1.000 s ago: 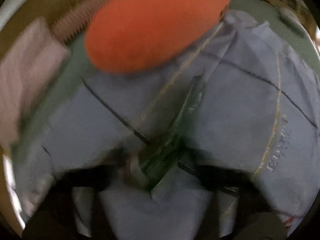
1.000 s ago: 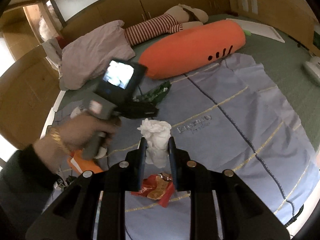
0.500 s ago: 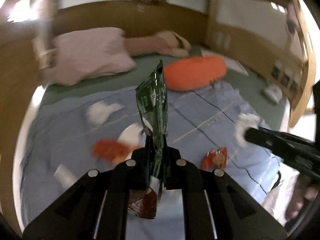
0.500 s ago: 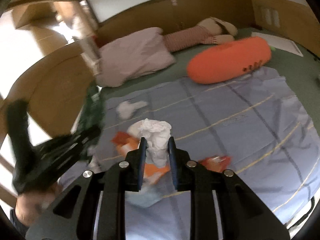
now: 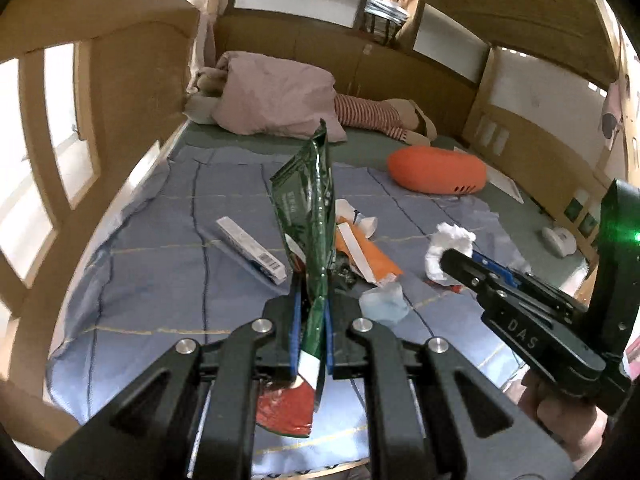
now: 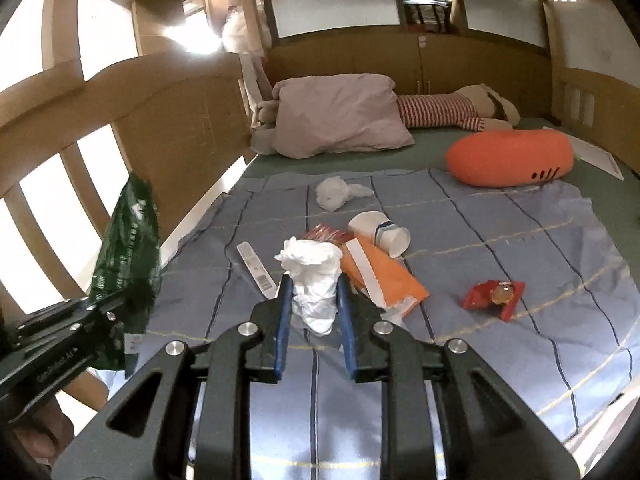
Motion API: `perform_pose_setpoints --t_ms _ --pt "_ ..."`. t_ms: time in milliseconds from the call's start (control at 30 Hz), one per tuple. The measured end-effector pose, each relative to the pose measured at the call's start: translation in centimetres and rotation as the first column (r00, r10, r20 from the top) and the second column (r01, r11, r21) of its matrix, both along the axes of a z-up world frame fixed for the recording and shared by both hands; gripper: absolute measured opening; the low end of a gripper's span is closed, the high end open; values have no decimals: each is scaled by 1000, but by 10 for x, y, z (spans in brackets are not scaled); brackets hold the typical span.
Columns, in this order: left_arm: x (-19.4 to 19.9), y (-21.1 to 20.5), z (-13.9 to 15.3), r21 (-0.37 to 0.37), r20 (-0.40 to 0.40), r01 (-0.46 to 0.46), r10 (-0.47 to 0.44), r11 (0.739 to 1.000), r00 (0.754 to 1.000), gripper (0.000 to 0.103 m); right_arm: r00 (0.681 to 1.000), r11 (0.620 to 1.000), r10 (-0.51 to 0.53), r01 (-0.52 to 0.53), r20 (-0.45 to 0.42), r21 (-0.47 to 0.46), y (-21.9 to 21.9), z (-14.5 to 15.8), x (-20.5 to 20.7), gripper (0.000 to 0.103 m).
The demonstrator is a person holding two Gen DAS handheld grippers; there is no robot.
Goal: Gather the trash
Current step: 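Lift the green wrapper and white tissue off the bed with both tools, then carry both items to the white bin and open both tools over it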
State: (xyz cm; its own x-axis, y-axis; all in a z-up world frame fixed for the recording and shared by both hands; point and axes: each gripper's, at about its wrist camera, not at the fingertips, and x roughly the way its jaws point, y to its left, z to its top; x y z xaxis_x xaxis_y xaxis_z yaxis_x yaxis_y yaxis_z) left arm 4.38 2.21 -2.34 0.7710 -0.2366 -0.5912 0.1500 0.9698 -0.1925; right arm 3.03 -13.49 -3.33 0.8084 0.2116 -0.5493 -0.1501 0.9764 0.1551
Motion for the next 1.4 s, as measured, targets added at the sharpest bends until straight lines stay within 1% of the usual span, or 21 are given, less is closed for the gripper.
perform_pose_setpoints --t_ms 33,100,200,267,333,400,467,533,633,733,867,1400 --pt "-5 0 1 2 3 -3 3 1000 1000 10 1000 1000 -1 1 -9 -11 1 -1 -3 23" --pt "-7 -4 2 3 10 -12 12 1000 1000 10 1000 1000 -1 1 -27 3 2 -1 -8 23" --pt "-16 -7 -2 9 1 -27 27 1000 1000 10 1000 1000 -11 11 -4 -10 4 2 -22 23" --pt "-17 -9 -6 -2 -20 -32 32 999 999 10 1000 1000 -15 15 -3 -18 5 2 -29 23" --pt "-19 -9 -5 -34 -37 -15 14 999 999 10 1000 1000 -16 16 -1 -15 4 3 -35 23" --pt "-23 -13 -2 -22 -24 -5 5 1000 1000 10 1000 1000 -13 13 6 -7 2 4 -39 23" --pt "-24 -16 -1 3 -9 -9 9 1000 1000 10 1000 1000 -15 15 8 -8 -1 4 -36 23" --pt "-20 -14 -5 -5 -27 -17 17 1000 999 10 1000 1000 -21 21 -15 5 -4 1 -30 23" --pt "-18 -13 -8 -12 -49 -14 14 1000 999 10 999 999 -40 40 -13 17 -10 2 -29 23" --pt "-19 -13 -9 1 -44 -10 10 1000 999 10 999 999 -44 45 -22 20 -12 1 -28 23" --pt "-20 -12 -8 0 -44 -13 13 1000 999 10 999 999 -44 44 -29 18 -13 0 -28 23" --pt "-20 -13 -8 15 -46 -9 10 1000 999 10 999 999 -48 48 -26 19 -13 0 -28 23"
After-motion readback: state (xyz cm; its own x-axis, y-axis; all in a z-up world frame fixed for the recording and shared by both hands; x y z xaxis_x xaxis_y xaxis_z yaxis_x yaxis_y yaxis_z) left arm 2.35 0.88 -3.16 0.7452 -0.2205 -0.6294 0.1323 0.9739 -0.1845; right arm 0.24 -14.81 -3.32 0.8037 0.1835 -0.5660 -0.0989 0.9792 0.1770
